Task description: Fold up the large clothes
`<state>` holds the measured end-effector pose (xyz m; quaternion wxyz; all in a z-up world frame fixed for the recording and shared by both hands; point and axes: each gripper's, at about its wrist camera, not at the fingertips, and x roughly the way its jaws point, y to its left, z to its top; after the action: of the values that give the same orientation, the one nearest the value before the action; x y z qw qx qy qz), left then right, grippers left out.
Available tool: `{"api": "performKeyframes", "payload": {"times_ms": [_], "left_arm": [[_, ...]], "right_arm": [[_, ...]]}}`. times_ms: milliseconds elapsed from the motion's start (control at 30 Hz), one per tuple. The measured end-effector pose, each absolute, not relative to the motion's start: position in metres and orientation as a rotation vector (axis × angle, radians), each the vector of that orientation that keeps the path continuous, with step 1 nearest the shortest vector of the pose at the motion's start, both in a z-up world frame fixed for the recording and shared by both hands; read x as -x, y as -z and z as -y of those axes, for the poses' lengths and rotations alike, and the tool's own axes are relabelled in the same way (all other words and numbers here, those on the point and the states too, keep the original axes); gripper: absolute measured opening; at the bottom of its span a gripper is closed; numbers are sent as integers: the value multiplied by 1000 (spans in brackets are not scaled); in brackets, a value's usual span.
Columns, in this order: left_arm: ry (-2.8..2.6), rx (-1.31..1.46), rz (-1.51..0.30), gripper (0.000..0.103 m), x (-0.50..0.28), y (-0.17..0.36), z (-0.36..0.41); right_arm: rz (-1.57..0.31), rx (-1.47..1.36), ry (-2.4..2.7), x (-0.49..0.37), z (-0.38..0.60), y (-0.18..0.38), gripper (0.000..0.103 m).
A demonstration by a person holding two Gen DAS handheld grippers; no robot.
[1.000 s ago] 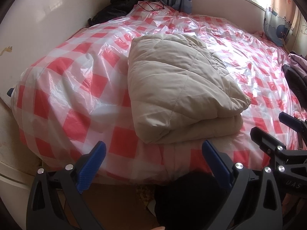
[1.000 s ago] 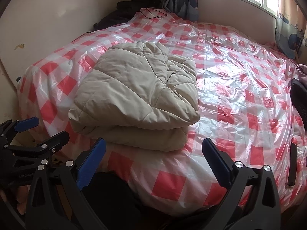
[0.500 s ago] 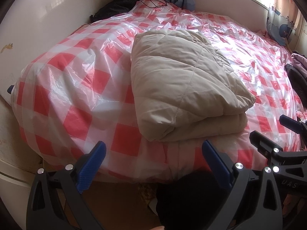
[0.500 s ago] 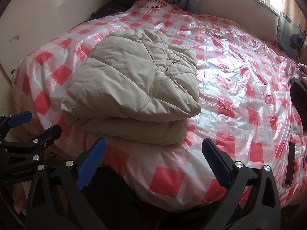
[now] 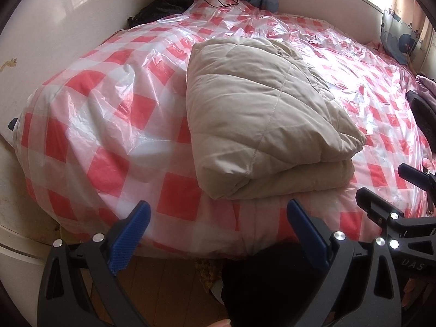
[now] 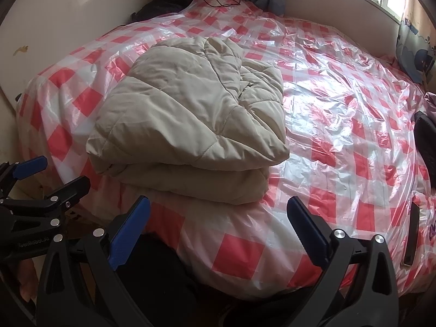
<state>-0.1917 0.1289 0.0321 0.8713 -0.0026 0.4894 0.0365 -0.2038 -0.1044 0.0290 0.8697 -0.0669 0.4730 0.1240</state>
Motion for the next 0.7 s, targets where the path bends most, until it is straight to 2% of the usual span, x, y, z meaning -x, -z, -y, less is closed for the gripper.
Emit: {"api": "performKeyframes", "payload": {"times_ms": [700], "left_arm": [[-76,-1,-1029,96,190,-30,-128]], "right_arm": [[-992,140,-271,204,103,-29,97]]}}
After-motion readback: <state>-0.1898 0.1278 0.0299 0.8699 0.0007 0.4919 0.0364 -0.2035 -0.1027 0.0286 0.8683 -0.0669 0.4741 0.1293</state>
